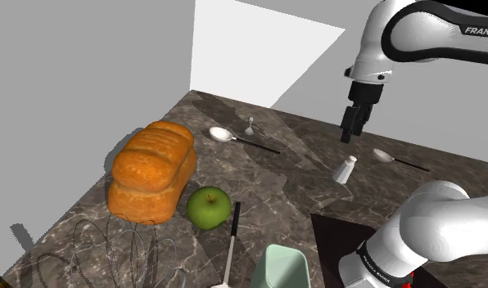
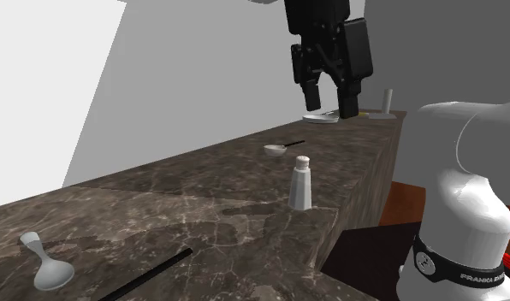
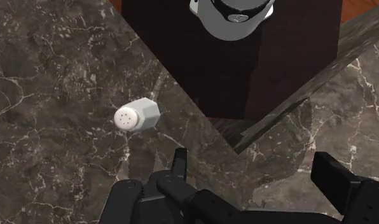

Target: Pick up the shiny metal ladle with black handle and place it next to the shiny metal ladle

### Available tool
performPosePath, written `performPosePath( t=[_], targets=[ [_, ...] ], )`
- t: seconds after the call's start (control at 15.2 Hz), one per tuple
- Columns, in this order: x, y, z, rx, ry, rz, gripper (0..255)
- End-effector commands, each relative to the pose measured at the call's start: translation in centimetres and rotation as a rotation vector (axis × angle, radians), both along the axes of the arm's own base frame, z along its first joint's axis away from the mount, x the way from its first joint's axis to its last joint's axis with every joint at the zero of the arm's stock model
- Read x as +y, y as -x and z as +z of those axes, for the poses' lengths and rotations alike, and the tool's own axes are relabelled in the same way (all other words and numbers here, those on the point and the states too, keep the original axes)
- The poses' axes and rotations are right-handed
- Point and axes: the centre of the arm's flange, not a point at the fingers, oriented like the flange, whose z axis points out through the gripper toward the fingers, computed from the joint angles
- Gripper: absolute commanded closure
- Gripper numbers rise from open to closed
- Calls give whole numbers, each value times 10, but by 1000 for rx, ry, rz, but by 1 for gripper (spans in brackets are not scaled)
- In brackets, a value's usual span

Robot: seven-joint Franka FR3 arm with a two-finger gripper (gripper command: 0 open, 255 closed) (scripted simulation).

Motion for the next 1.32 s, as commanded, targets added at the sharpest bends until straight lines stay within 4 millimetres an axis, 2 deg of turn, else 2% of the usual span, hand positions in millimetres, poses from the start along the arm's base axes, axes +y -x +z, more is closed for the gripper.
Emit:
performPosePath(
  t=[0.0, 0.59, 1.25],
  targets=[
    [0, 0, 0, 0, 0, 0, 0],
    [18, -96, -55, -48, 18, 228, 0],
    [61, -197, -112, -101, 38, 482, 0]
  ],
)
